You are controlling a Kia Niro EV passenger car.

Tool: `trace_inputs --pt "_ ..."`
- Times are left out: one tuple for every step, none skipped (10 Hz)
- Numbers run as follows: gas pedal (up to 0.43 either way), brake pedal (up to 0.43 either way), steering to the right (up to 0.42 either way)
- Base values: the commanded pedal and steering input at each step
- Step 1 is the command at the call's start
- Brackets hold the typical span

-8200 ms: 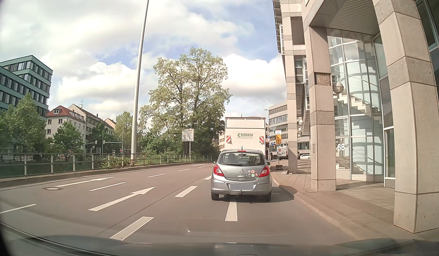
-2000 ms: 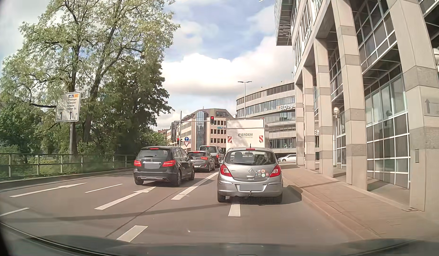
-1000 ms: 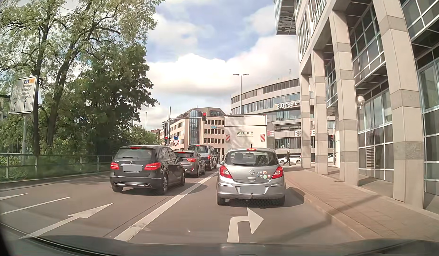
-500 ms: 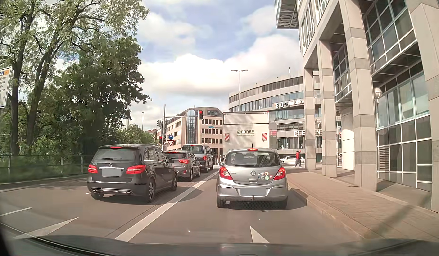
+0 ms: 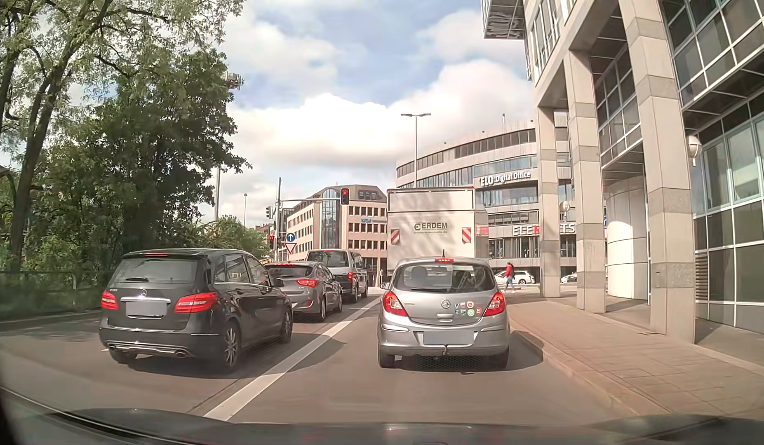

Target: Follow the waypoints while adhering to traffic rules and regulations

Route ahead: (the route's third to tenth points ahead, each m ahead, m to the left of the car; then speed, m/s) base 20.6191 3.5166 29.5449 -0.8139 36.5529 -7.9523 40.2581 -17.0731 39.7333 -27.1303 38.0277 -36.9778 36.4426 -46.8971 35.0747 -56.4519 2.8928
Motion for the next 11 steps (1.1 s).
trace_inputs --pt "0.0 0.152 0.004" --pt "0.0 0.14 0.003" --pt "0.0 0.14 0.0" --pt "0.0 0.165 0.0" --pt "0.0 0.165 0.0" --pt "0.0 0.183 0.0" --pt "0.0 0.189 -0.001" --pt "0.0 0.195 -0.001" --pt "0.0 0.195 0.001" --pt "0.0 0.201 0.003" --pt "0.0 0.207 0.004"
